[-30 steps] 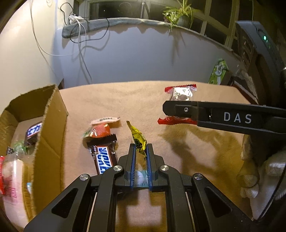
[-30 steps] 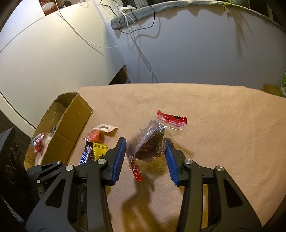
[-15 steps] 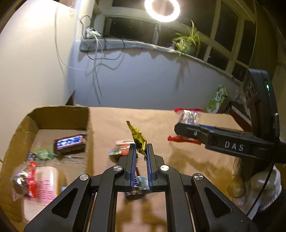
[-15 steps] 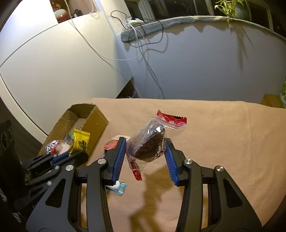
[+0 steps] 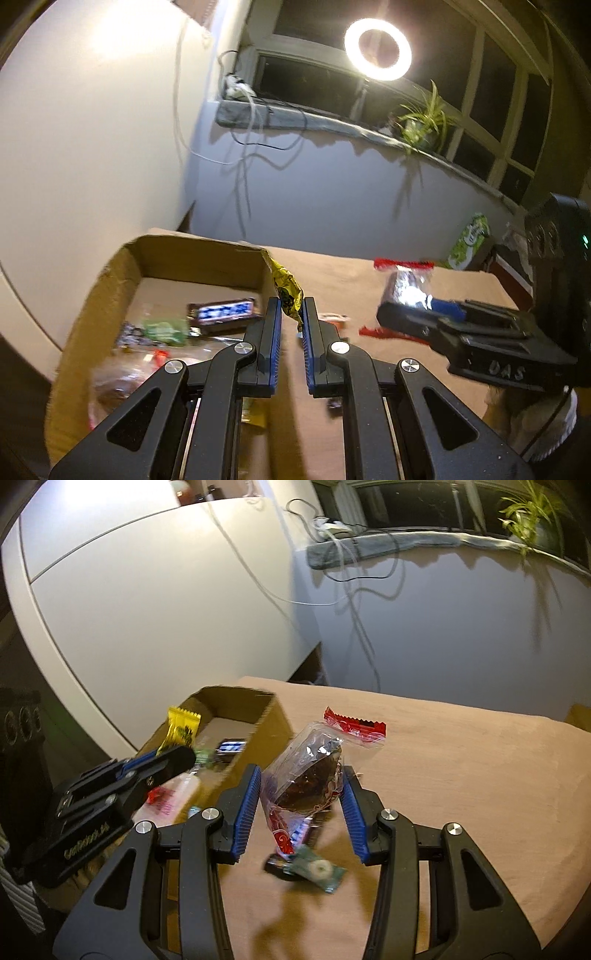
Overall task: Organize snacks
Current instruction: 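Carry the yellow candy over the box with the left gripper while the right carries the cake there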
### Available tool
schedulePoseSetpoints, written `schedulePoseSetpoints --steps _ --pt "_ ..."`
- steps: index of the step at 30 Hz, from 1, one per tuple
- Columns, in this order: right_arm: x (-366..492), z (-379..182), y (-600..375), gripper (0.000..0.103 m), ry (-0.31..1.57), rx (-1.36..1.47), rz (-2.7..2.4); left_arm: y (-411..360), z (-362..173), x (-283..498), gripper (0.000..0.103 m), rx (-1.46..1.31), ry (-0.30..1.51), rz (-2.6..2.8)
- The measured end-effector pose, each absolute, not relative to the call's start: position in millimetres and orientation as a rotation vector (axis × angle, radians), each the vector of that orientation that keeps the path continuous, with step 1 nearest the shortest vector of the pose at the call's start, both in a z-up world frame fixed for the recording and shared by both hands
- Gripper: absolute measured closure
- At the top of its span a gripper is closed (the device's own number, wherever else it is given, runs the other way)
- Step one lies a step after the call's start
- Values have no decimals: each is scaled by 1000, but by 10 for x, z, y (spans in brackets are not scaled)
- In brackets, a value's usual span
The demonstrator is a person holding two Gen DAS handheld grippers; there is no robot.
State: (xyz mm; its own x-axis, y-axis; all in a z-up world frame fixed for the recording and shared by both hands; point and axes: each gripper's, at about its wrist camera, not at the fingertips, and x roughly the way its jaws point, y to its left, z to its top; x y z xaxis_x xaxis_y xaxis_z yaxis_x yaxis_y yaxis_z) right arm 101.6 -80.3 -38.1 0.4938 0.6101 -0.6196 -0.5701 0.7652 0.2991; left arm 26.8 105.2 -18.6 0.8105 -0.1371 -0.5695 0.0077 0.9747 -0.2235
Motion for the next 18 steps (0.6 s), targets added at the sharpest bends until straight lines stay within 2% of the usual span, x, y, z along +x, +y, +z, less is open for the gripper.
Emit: schedulePoseSetpoints --steps 18 --pt "686 -398 -1 58 771 -44 856 1620 -277 293 94 -272 638 7"
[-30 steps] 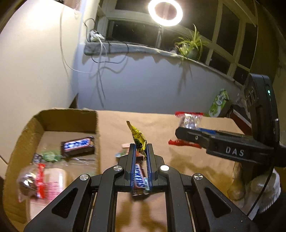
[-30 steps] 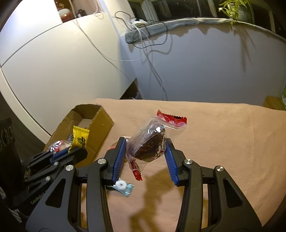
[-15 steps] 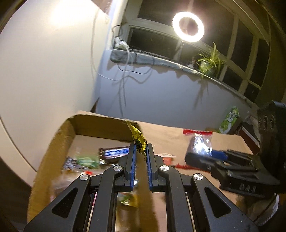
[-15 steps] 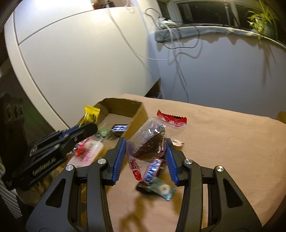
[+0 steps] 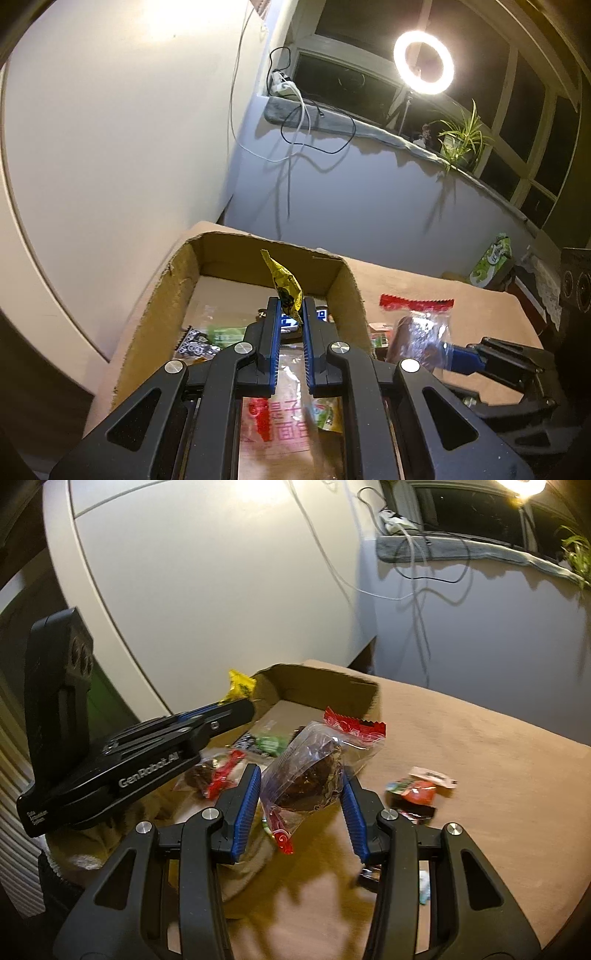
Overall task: Organize snacks
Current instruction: 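Carry the yellow candy over the box with the left gripper while the right carries the cake there, then open the left gripper to drop the yellow candy while the right releases the cake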
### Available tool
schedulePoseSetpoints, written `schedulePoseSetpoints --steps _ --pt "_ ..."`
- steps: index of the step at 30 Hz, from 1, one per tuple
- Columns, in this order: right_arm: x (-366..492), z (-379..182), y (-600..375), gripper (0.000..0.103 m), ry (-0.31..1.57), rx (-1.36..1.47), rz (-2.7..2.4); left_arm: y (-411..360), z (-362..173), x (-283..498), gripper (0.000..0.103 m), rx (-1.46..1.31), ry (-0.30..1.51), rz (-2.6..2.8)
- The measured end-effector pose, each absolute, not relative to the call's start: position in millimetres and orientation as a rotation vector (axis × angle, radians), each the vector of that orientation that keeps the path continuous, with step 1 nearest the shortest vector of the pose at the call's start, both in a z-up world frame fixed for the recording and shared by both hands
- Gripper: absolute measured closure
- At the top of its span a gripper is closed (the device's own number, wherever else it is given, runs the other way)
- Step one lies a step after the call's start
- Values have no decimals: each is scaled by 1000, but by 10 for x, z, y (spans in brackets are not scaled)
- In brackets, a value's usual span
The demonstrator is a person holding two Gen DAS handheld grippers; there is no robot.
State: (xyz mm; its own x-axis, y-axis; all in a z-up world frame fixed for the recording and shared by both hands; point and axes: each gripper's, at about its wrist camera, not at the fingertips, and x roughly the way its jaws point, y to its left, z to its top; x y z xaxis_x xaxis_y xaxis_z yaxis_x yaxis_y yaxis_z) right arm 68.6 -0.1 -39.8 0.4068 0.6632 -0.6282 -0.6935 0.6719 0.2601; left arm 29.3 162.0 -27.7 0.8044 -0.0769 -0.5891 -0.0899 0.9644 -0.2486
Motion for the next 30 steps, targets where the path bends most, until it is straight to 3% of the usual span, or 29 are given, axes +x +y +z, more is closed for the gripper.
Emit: schedulePoseSetpoints --steps 24,30 --pt "589 -532 430 57 798 -138 925 1870 -321 253 93 -305 643 38" --pt "528 -543 449 48 784 -162 917 1865 -313 250 91 -303 641 42"
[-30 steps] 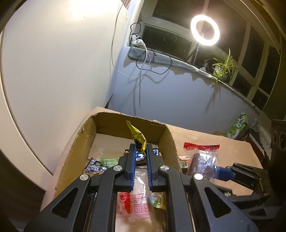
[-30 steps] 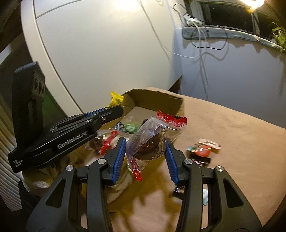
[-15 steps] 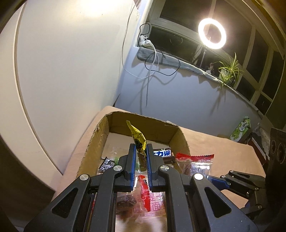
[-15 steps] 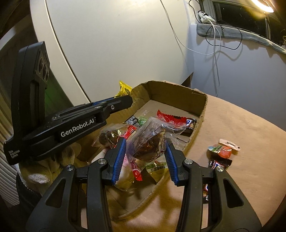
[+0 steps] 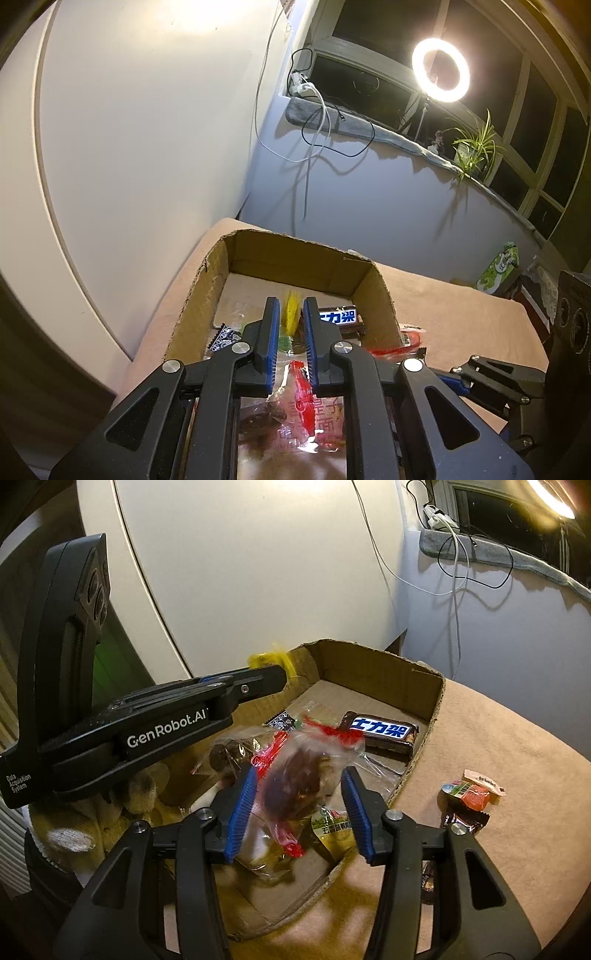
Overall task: Organize snacks
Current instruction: 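Open the left gripper to drop the yellow candy while the right releases the cake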
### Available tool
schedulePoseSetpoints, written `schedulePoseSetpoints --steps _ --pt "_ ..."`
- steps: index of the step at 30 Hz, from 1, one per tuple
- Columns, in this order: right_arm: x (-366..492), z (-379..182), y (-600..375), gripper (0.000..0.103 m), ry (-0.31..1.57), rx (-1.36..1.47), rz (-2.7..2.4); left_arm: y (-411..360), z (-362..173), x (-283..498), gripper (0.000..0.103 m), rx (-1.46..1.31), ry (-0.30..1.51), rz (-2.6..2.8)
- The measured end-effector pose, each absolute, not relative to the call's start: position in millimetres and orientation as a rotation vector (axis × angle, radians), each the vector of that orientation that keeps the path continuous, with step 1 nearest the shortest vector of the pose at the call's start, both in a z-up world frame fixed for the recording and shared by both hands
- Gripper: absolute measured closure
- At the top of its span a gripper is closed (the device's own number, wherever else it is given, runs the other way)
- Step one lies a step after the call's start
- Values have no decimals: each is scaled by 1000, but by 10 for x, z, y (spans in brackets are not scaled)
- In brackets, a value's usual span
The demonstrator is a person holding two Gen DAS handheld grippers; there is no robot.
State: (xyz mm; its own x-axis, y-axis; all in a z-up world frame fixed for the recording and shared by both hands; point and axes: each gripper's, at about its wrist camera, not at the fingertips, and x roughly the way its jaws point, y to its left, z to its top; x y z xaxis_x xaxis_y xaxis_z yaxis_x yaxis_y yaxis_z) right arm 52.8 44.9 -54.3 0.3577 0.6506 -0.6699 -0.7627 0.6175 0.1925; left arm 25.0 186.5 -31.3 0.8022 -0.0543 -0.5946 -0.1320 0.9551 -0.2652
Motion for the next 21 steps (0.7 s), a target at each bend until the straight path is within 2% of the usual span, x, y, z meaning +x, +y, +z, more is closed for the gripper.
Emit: schedulePoseSetpoints --steps 3,6,8,12,14,17,19,21 --pt "511 -529 441 37 772 -164 910 1876 -318 249 85 -305 642 46" --pt "500 -517 438 35 769 -169 906 1884 -319 248 85 -306 643 48" --pt "508 -516 431 35 770 -172 902 1887 -315 245 79 -306 641 49" --pt "520 -515 414 34 772 -177 894 1877 -305 244 77 -306 638 50" --pt "522 -507 397 34 771 -177 894 1871 -300 252 72 -304 638 49" --pt "502 -493 375 23 762 -180 893 1871 -302 261 64 -303 638 51" --pt "490 -480 362 23 755 -186 893 1870 -297 263 60 -303 636 54" --pt "487 -473 352 23 753 -190 891 1868 -290 265 60 -304 634 54"
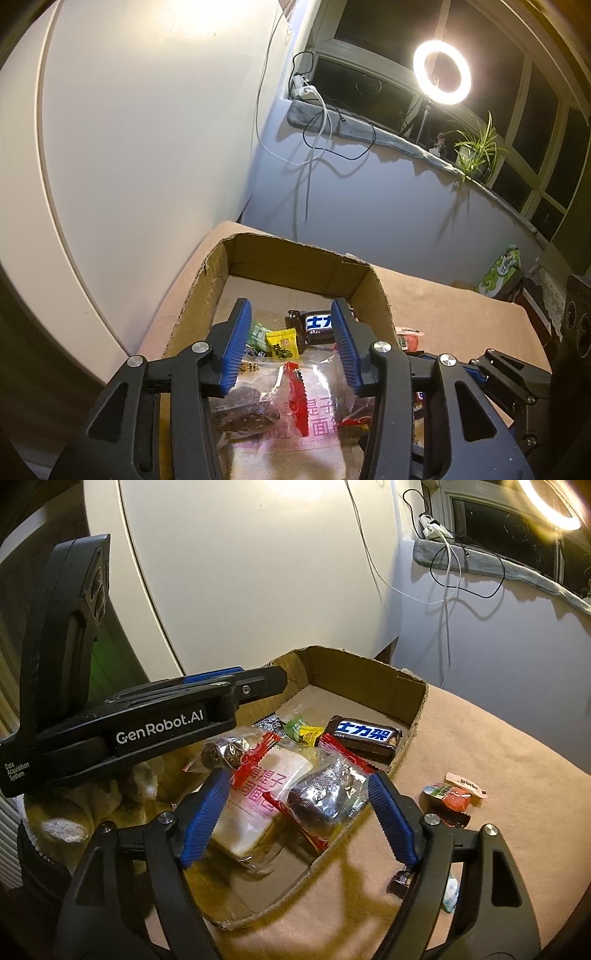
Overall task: Organize snacks
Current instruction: 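Open the left gripper to drop the yellow candy while the right releases the cake, then move the left gripper to the Snickers bar while the right moves to the teal mint packet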
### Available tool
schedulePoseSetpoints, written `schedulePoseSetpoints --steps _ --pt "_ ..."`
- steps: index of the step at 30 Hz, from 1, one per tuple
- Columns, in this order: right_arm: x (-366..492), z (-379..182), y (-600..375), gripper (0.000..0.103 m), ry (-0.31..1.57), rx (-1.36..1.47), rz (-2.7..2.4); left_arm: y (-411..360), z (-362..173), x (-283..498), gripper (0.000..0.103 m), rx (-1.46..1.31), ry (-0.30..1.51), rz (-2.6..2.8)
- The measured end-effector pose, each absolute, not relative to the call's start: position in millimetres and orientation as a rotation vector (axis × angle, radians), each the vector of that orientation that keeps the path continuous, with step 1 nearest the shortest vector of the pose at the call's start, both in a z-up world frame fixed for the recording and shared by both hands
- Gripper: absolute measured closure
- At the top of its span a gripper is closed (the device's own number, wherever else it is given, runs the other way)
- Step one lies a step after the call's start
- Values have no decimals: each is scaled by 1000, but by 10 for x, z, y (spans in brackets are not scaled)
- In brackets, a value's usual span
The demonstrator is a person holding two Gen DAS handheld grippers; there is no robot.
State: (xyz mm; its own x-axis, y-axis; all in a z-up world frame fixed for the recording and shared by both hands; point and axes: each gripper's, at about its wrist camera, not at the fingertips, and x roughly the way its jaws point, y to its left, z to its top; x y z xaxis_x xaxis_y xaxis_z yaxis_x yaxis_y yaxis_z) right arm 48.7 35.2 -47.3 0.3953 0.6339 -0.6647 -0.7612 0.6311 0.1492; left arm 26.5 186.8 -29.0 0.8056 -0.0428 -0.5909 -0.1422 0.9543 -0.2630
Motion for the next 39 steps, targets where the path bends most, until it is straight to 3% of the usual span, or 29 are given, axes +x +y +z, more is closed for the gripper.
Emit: schedulePoseSetpoints --steps 21,39 --pt "589 -385 68 23 726 -173 823 1657 -242 265 59 -275 626 30" --pt "1077 -407 -792 23 758 -92 652 1234 -195 243 59 -208 626 -59"
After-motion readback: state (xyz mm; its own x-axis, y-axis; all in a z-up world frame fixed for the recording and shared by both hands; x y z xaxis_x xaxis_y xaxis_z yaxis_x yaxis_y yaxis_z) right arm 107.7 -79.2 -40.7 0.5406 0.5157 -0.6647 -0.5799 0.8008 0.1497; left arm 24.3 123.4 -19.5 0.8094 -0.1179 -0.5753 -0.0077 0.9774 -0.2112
